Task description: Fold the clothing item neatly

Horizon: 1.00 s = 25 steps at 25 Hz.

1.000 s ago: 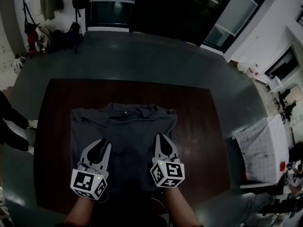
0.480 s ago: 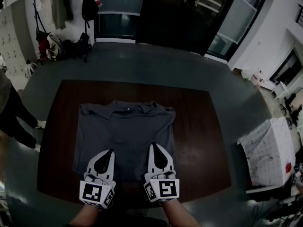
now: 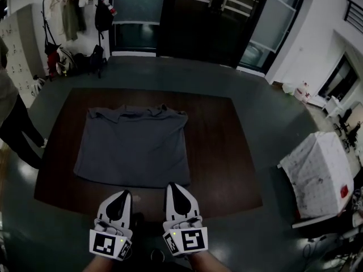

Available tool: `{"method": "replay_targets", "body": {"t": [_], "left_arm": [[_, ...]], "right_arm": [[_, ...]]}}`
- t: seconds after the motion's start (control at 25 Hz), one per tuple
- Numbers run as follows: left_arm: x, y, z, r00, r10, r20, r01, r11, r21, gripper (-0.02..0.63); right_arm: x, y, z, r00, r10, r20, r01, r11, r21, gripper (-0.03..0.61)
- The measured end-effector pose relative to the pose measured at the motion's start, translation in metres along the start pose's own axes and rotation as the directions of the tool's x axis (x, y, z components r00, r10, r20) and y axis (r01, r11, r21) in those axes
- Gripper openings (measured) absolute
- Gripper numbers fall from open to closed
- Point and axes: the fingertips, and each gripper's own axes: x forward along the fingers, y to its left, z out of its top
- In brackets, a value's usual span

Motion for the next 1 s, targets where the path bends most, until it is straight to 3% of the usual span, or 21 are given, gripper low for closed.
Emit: {"method": "replay_targets", "body": {"t": [0.44,1.0], "left_arm": [[-0.078,-0.069,-0.005,1.000,0.007,-0.005,-0.007,1.000,0.012,0.008],[-0.121,-0.072,-0.032,0.998,0.035,-0.051,-0.036,0.999,-0.030,0.008]], "right_arm": [[-0.099,0.023,-0.001,0.996,0.075,-0.039,-0.077,0.996,-0.037,-0.012],[-0.127,0.048,-0.030,0.984,0.120,-0.129,-0.128,0.990,-0.059,-0.012]]}}
